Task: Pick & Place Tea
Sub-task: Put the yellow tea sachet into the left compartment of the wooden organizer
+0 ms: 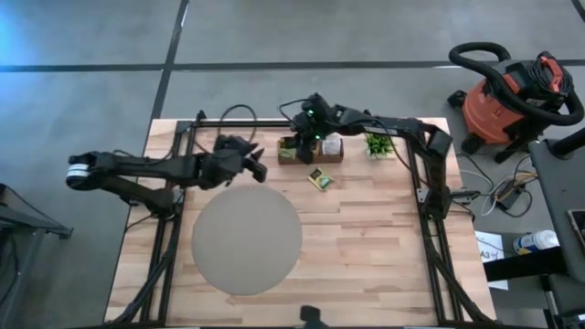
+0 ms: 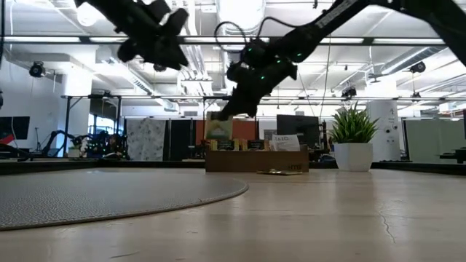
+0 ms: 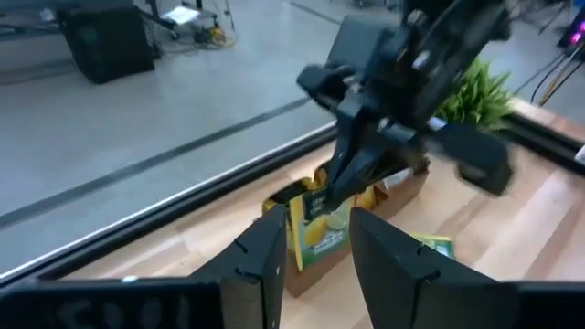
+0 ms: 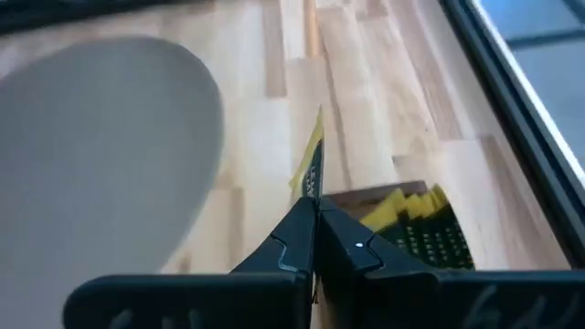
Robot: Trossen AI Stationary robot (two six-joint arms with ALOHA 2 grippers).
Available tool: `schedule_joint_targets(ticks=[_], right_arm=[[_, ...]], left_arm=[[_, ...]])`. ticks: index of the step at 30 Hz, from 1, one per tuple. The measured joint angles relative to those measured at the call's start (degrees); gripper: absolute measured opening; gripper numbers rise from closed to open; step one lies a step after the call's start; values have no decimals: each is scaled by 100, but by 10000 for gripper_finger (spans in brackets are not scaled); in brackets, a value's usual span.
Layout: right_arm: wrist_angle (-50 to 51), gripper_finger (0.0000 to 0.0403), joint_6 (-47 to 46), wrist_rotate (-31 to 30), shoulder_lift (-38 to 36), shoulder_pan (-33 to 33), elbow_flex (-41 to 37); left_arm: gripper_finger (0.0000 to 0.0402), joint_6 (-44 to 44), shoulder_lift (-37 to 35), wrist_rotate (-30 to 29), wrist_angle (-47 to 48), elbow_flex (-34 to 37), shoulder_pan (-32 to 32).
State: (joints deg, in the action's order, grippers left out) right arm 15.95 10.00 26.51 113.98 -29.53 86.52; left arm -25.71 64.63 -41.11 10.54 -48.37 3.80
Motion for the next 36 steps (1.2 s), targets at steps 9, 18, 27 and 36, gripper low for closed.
schedule_joint_targets(ticks=[9, 18, 27, 36], right_arm=[[991, 8, 576, -661, 504, -7, 766], [878, 8, 671, -1011, 487, -95, 764], [874, 8, 671, -715, 614, -62, 665], [939, 8, 775, -712, 779, 13, 661]], left_arm=[[117, 19, -886, -210, -56, 558, -1], [117, 242, -969, -252, -73, 758, 10], [117, 460, -947, -252, -67, 758, 91], [117, 474, -947, -252, -65, 758, 177]])
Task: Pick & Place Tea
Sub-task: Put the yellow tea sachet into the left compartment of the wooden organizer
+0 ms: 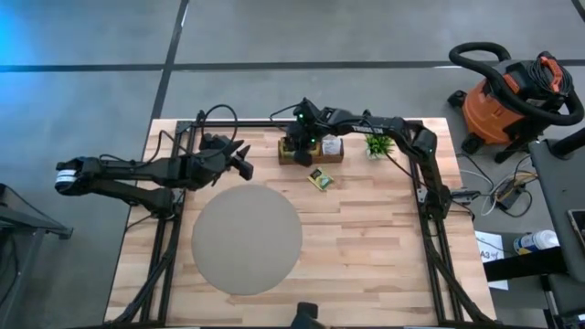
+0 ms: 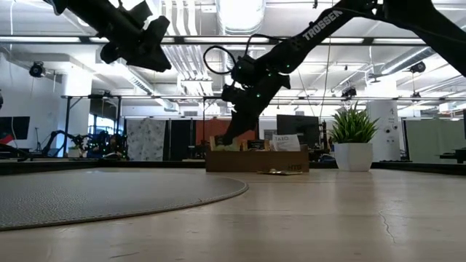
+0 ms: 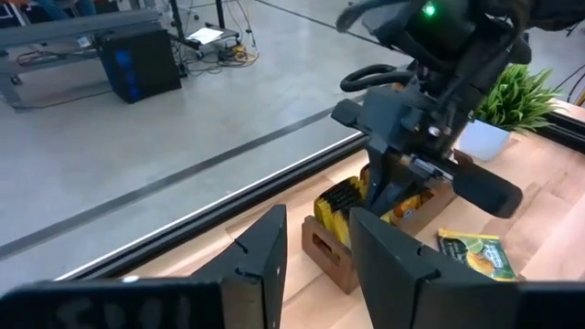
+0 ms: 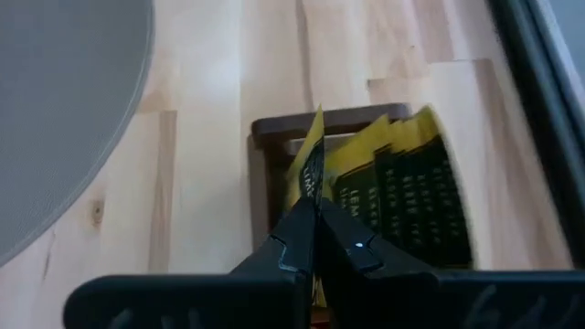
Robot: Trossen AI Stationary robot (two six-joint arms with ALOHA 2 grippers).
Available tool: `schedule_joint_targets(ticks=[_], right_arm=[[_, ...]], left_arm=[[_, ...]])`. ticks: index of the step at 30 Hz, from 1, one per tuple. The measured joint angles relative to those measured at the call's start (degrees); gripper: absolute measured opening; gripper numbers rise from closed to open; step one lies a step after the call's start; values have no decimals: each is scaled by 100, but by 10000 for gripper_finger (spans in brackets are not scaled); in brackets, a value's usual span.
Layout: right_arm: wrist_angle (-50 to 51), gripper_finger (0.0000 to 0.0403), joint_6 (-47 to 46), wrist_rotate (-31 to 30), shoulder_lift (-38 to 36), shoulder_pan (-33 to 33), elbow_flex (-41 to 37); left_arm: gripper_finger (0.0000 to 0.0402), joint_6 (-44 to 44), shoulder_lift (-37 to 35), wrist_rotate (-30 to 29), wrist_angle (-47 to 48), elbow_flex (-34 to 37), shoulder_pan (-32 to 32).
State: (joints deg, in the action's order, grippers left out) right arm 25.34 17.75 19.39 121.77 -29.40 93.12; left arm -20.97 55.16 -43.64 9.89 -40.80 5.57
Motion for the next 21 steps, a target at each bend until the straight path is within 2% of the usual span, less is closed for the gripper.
schedule_joint_targets(ticks=[7, 13, 21], right_arm=[[223, 9, 201, -25, -4, 113, -13], [554, 11, 200, -620, -16, 113, -14], [626, 46, 190, -647, -15, 159, 71]], left_arm=[[117, 0, 9, 0, -7, -2, 62], [117, 0, 11, 0, -9, -2, 100], [117, 2, 11, 0, -153, -7, 109]])
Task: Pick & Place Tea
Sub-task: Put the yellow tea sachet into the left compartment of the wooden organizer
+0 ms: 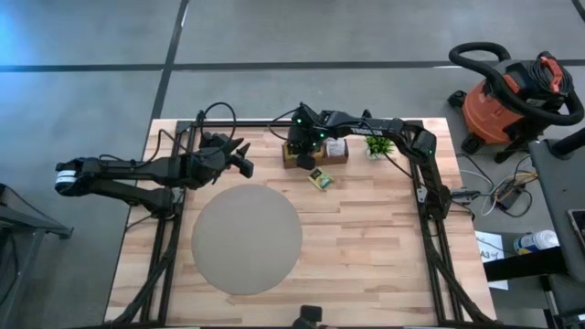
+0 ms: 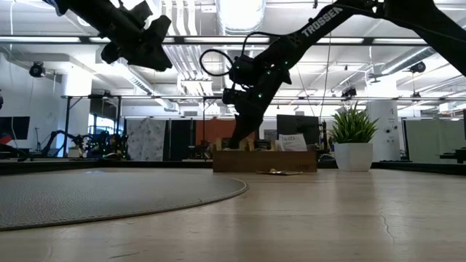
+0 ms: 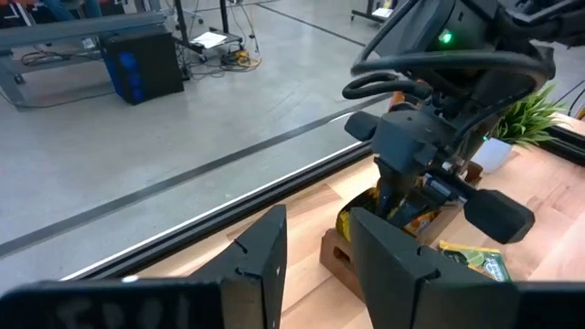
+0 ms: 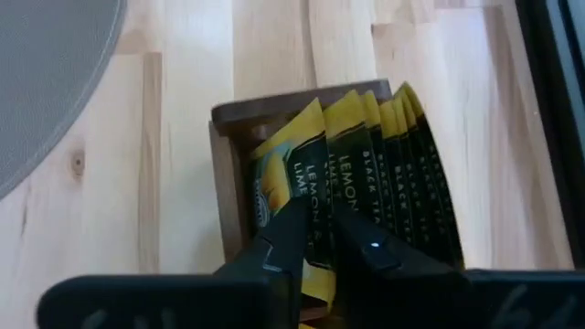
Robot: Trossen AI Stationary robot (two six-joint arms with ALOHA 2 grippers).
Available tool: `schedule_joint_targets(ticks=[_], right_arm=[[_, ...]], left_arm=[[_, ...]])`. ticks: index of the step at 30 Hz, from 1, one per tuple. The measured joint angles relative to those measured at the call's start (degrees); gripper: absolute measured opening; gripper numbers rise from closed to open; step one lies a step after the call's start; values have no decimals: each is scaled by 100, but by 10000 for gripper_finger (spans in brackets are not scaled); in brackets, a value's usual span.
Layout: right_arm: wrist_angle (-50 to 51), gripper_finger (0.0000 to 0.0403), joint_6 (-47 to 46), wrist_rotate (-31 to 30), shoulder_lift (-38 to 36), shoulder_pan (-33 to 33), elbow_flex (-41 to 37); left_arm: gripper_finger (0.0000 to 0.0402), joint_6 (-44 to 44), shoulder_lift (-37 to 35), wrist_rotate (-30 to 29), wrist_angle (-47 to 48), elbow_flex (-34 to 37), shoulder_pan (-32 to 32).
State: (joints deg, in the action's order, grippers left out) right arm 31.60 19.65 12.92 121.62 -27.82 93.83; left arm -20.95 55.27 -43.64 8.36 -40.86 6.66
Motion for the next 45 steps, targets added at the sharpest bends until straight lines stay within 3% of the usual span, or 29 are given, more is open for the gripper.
schedule_joint_targets(ticks=[8, 16, 22, 27, 30, 34, 39, 45], right_arm=[[737, 86, -9, -6, -6, 37, 550], [2502, 97, 36, 53, -17, 66, 1180], [3464, 85, -163, 149, -17, 141, 648], [3245, 67, -561, 787, -94, 288, -131], [2642, 59, -931, 784, -191, 408, -581], [1702, 51, -1436, 169, -337, 580, -1014], [1321, 48, -1629, -1088, -455, 901, -1376], [811, 48, -2035, -1100, -506, 1186, -1814]], left_arm=[[117, 0, 0, 1, -2, 0, 0], [117, 0, 0, 2, -34, 0, 4], [117, -7, 2, 4, -45, 11, 25], [117, -267, 2, 28, -305, 301, 37], [117, -516, 2, 150, -660, 610, 37], [117, -774, 2, 411, -1148, 990, 37], [117, -833, 4, 556, -1357, 1267, 37], [117, -818, 11, 555, -1356, 1314, 37]])
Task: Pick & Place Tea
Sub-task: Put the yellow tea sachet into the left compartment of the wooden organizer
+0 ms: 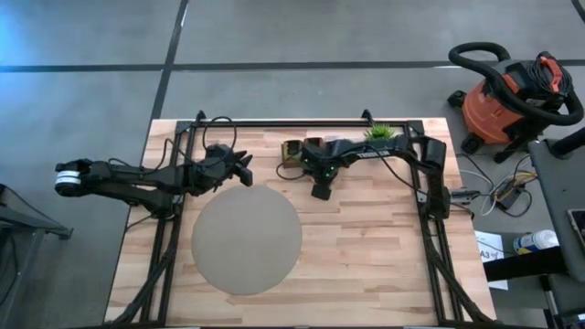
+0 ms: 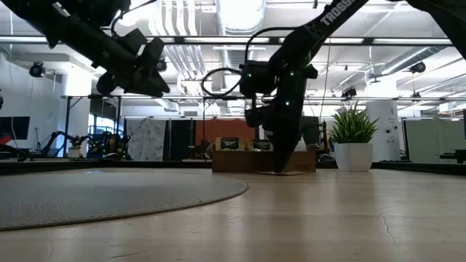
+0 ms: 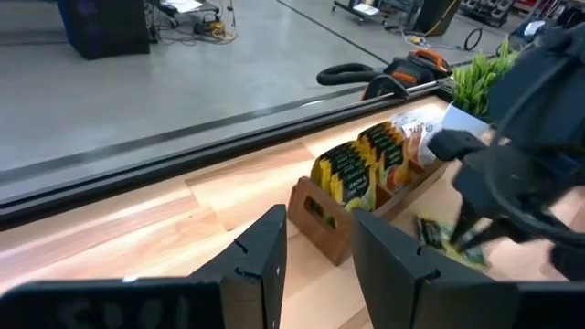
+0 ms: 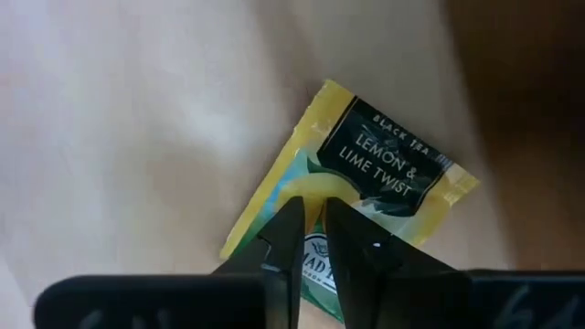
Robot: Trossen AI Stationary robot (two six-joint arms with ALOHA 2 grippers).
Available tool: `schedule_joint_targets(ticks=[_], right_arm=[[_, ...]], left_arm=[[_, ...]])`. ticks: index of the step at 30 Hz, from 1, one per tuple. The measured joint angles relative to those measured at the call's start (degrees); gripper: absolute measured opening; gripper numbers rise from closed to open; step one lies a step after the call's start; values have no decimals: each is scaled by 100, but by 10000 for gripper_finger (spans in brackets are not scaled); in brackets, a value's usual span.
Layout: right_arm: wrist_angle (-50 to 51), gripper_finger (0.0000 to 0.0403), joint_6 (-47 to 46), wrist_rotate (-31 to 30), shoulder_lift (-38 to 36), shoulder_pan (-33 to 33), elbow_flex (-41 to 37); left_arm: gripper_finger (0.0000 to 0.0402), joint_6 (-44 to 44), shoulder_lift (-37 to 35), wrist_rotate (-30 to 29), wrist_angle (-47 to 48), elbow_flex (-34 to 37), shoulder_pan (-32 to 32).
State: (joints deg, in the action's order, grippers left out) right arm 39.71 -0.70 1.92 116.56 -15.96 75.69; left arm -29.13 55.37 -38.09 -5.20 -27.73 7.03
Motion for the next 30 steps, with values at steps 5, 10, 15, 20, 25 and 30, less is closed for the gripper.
schedule_joint_targets(ticks=[5, 10, 15, 20, 25, 30], right_arm=[[-668, 47, -390, 812, 13, 274, -109], [-1260, 47, -753, 1065, 46, 515, -55], [-1718, 47, -1149, 1081, 68, 745, -39], [-2010, 47, -1291, 1365, 78, 943, -43], [-2085, 47, -1289, 1503, 78, 1086, -19], [-2064, 47, -1268, 1359, 4, 1081, -12]], left_arm=[[117, 98, 0, 0, 18, 23, 2], [117, -227, 16, 412, 40, 378, 20], [117, -1506, 285, 1097, -280, 858, 50], [117, -2305, 794, 1157, -632, 1047, 50], [117, -2402, 1455, 1753, -1158, 979, 52], [117, -2405, 2128, 2644, -1721, 619, 48]])
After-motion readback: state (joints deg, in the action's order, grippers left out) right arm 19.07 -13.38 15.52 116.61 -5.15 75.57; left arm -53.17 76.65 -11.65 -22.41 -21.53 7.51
